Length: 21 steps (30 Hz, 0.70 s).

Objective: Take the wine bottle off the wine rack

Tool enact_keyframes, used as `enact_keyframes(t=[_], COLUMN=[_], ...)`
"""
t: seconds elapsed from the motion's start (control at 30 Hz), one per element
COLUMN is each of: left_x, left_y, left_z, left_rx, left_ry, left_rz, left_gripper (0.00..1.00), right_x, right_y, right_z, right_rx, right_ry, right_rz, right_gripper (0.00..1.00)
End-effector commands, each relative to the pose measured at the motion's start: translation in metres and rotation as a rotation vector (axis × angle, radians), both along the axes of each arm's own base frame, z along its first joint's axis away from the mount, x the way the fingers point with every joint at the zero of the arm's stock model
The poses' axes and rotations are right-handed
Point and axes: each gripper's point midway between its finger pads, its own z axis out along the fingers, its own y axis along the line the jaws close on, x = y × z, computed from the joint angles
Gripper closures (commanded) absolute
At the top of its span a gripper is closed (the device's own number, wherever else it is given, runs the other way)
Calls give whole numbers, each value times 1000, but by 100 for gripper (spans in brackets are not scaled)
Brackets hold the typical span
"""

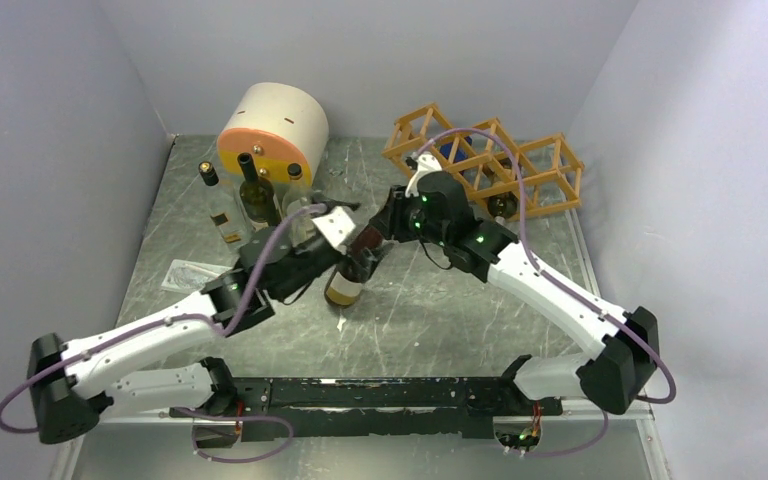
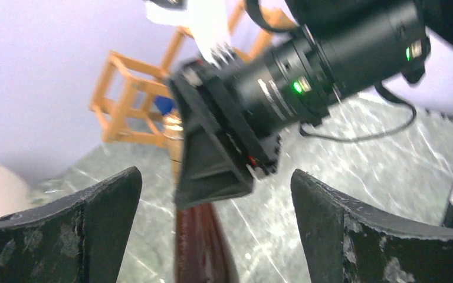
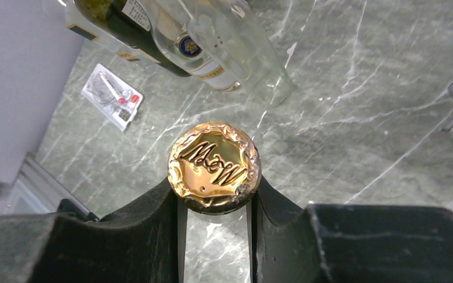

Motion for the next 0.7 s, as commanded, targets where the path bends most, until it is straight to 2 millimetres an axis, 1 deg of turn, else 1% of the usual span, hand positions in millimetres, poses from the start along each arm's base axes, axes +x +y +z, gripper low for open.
enact_keyframes(t=[0.0,0.03,0.1,0.17,0.2,0.27,0.3,0.4,0.47,0.57,0.67], left_x=[15,19,31,39,42,45,46,48,51,54,53], left_y=[66,85,133,177,198,230,241,267,278,289,295], left_z=[69,77,88,92,95,96,97,98,97,96,97], left_rx=[-194,-235,-334,-416,-456,-513,-535,-567,-578,-598,-594], left_ry=[-143,-164,-173,-176,-182,-193,-197,-206,-210,-197,-209], left_rz=[226,291,475,635,708,814,848,928,969,1003,1021], left_gripper=[0,1,1,4,4,6,7,10,11,14,15], right_x=[16,17,17,18,19,21,21,22,22,21,24], right_y=[17,25,40,55,63,76,83,102,114,130,140], right_z=[67,71,79,84,91,95,98,109,117,124,132], right_rx=[19,17,3,-16,-19,-34,-41,-58,-62,-73,-63], right_ry=[-222,-236,-264,-292,-308,-331,-345,-384,-412,-457,-496], right_rz=[34,51,83,105,113,121,128,134,143,150,147], right_gripper=[100,100,100,100,100,100,100,100,100,100,100])
